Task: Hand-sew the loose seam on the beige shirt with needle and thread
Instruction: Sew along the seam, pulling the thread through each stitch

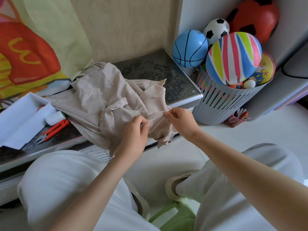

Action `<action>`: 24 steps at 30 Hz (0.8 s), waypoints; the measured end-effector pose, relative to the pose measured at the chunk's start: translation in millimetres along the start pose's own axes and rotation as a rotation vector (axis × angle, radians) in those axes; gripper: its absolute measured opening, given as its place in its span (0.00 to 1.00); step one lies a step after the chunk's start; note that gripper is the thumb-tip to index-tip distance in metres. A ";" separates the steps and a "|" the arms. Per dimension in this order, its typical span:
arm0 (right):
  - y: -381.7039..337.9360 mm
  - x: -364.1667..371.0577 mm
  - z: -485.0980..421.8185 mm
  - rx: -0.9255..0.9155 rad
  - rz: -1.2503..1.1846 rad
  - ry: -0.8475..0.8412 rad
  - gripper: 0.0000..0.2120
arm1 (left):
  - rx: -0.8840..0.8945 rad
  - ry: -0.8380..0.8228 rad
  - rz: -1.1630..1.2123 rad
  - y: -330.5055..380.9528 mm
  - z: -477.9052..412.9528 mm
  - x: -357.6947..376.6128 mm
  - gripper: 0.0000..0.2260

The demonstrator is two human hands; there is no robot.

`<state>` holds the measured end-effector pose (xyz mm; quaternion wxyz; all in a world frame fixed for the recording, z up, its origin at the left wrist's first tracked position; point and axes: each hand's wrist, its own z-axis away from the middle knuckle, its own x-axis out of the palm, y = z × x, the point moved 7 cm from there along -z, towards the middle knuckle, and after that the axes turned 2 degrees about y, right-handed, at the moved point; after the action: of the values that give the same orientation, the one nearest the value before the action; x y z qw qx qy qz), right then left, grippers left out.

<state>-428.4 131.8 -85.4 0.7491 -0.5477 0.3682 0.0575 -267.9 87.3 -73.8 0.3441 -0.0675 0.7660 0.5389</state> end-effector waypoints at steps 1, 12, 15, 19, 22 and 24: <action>1.5 1.8 0.3 0.007 0.009 -0.007 0.15 | -0.066 -0.025 0.051 -3.0 -0.8 1.6 0.10; 3.8 14.3 9.3 -0.030 0.096 -0.073 0.16 | -0.172 -0.046 0.084 -33.2 -2.7 -2.3 0.11; 1.4 16.3 11.1 -0.050 0.092 -0.076 0.15 | -0.184 -0.089 0.026 -41.3 -2.3 0.8 0.05; 0.6 16.7 13.3 -0.058 0.089 -0.076 0.14 | -0.292 -0.139 0.005 -46.0 -1.5 3.7 0.04; 1.2 17.1 14.2 -0.057 0.069 -0.087 0.16 | -0.399 -0.195 0.090 -41.8 0.7 7.1 0.09; 1.0 18.0 15.0 -0.057 0.068 -0.096 0.17 | -0.401 -0.247 0.165 -34.4 0.6 13.5 0.09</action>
<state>-408.5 139.4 -95.3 0.7475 -0.5528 0.3485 0.1194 -261.5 77.3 -108.8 0.3695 -0.0054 0.5989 0.7105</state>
